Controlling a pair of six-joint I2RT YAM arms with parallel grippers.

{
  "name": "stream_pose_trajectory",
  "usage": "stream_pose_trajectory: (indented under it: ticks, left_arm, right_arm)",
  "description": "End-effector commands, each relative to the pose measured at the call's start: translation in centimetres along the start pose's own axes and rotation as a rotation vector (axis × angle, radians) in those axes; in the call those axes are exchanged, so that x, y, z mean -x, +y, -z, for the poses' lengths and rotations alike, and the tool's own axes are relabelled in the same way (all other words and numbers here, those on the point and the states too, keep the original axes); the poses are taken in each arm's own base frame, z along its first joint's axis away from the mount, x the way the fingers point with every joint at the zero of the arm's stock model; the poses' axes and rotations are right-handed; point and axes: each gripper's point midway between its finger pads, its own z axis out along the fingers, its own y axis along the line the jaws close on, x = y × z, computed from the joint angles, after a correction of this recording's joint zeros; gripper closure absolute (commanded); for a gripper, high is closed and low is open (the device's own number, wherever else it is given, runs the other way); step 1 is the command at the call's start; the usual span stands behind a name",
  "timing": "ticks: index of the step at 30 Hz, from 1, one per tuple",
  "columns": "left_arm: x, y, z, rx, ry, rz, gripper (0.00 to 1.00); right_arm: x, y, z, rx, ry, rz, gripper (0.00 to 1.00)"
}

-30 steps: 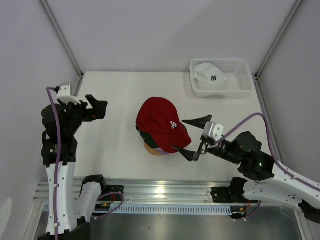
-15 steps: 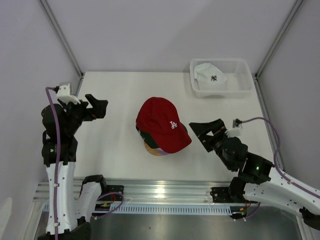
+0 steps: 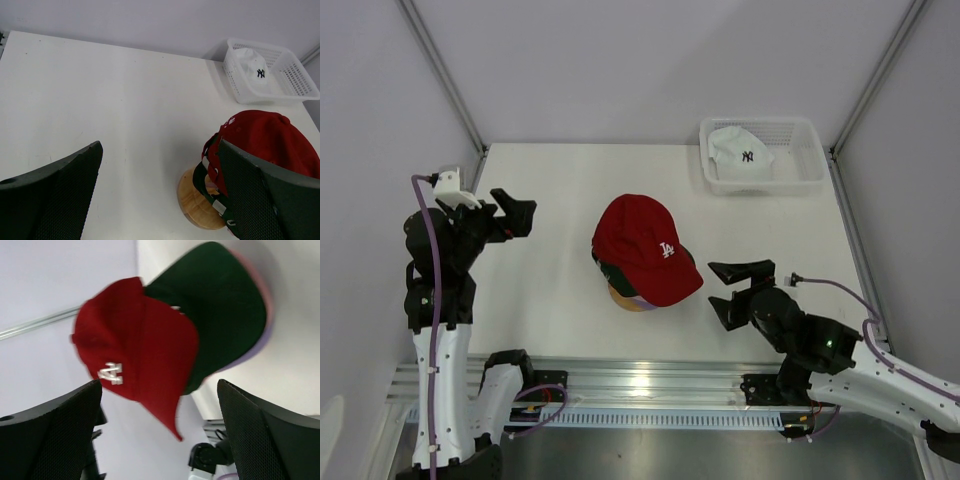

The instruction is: Stack the hats

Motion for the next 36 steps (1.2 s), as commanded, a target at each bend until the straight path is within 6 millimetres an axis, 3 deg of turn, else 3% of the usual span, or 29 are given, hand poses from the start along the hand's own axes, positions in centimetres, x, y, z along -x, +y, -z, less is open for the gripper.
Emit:
stream_pose_trajectory:
  ticks: [1,5,6,11,16,28,31,32,36]
  left_arm:
    - [1.0,-0.1,0.2,-0.002,-0.037,0.0,0.01]
    - [1.7,-0.4,0.5,-0.007,-0.056,-0.008,0.0]
    - [0.8,0.0,0.2,-0.001,-0.036,-0.001,0.0]
    - [0.8,0.0,0.1,-0.003,-0.035,0.0,0.0]
    - [0.9,-0.2,0.2,-0.01,-0.039,-0.003,0.01]
    - [1.0,-0.6,0.4,-0.03,-0.041,-0.008,0.01]
    - [1.0,-0.6,0.4,-0.031,-0.042,-0.01,0.0]
    - [0.9,-0.6,0.3,-0.032,-0.039,-0.009,0.01]
    - [0.9,-0.6,0.3,-0.034,-0.039,-0.009,0.0]
  right_arm:
    - [-0.6,-1.0,-0.4,-0.037,0.031,-0.193,0.01]
    - [-1.3,-0.1,-0.6,0.009,0.043,-0.173,0.05]
    - [-1.6,0.3,-0.7,0.026,0.053,-0.177,0.05]
    - [-3.4,-0.6,-2.0,0.002,0.102,-0.188,0.05]
    - [-5.3,-0.6,-3.1,0.013,0.136,-0.197,0.12]
    - [-4.3,2.5,-2.5,0.145,0.082,-0.109,0.6]
    - [-4.5,2.9,-2.4,0.16,0.087,-0.09,0.79]
    - [-4.6,3.0,-2.4,0.167,0.089,-0.088,0.9]
    - [-4.6,3.7,-1.9,0.219,0.102,-0.057,0.96]
